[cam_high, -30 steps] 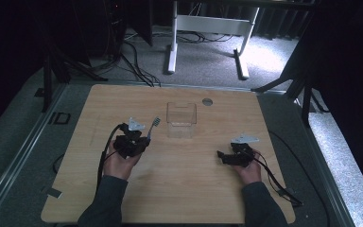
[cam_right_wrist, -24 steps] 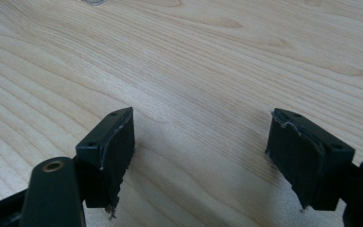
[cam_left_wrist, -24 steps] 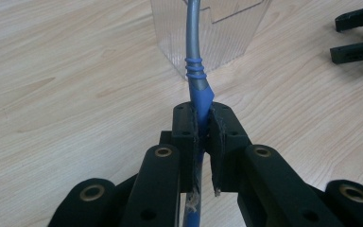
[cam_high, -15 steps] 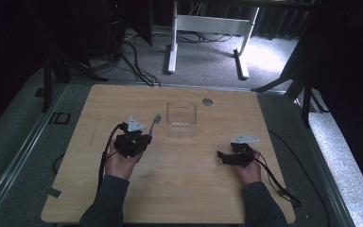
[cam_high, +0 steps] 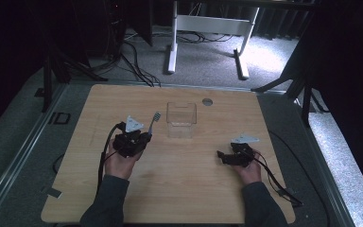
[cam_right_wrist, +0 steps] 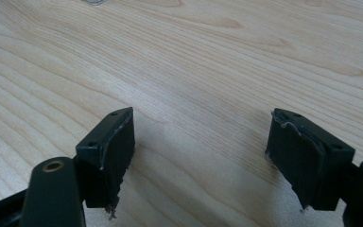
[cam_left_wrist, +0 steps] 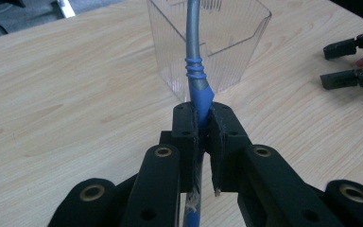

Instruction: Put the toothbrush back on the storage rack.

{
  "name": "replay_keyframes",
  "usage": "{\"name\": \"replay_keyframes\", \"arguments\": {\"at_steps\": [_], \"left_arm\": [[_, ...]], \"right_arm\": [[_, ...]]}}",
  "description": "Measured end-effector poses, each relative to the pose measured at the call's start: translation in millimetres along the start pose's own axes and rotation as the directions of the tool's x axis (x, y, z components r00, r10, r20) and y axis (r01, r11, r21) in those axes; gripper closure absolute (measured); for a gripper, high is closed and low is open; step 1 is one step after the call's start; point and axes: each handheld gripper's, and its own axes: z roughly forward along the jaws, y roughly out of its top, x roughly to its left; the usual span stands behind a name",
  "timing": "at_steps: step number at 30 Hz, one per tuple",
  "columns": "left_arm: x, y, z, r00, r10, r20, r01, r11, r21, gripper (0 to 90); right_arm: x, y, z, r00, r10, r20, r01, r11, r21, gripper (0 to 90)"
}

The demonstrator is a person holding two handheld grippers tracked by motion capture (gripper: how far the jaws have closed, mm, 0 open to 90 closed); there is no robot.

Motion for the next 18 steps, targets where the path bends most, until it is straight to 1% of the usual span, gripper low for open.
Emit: {"name": "replay_keyframes", "arguments": {"at_steps": [5,18], "left_arm": [[-0.6,0.7,-1.7,1.0,0.006,0.0,-0.006,0.9998,-0.019,81.8],[-0.3,1.7,-3.8,1.0,0.0,-0.005,0.0,0.9985,-0.055,81.8]], "right_arm": [[0.0,0.0,0.0,1.0,-0.001,0.0,0.001,1.0,0.0,23.6],[-0.1,0.0,0.0,1.0,-0.001,0.0,0.001,1.0,0.0,23.6]]}}
